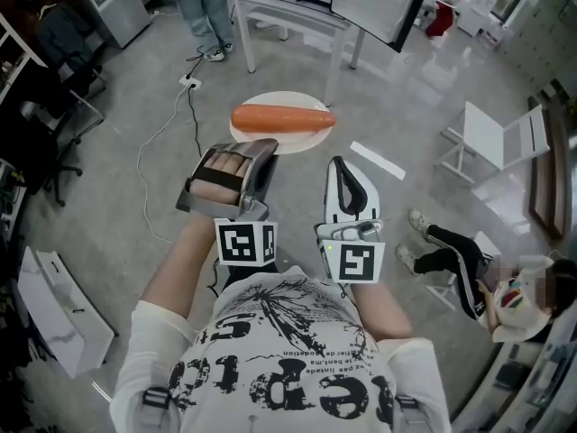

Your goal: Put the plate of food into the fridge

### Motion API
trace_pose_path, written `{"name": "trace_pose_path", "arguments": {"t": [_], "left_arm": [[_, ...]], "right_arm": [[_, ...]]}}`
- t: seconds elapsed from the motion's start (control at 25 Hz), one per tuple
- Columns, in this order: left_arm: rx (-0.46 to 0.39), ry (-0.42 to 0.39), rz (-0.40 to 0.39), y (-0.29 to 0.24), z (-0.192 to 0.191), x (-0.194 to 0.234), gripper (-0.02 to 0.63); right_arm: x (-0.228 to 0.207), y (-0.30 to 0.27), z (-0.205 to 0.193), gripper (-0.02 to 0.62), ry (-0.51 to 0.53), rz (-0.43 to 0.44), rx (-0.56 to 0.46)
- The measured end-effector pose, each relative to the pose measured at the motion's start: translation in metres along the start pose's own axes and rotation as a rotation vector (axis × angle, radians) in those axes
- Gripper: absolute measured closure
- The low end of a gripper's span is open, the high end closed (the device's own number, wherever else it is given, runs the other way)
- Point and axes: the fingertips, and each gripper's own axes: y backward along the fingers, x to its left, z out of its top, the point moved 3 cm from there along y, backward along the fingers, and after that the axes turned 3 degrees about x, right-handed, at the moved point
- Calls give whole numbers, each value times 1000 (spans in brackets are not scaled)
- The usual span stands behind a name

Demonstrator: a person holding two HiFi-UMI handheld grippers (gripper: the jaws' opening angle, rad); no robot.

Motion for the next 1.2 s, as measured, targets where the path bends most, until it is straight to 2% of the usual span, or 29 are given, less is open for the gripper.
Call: {"name": "trace_pose_path", "arguments": {"t": [0.2,0.48,0.8,1.04,1.2], "left_arm": [[-16,-8,-2,-29,-29,17,575],[-78,-9,21,-86,-79,48,575],[-148,-20,22,-144,-157,90,575],[-184,-36,23,-184,-208,115,575],[-202,-50,18,-207,-236,123,575]], "right_arm": [[1,-40,-9,594,37,-26,56],[23,-121,-16,594,34,-37,18],[49,-226,-21,594,92,-93,35],[66,-293,-27,594,99,-140,26],[77,-328,-33,594,98,-137,26]]}}
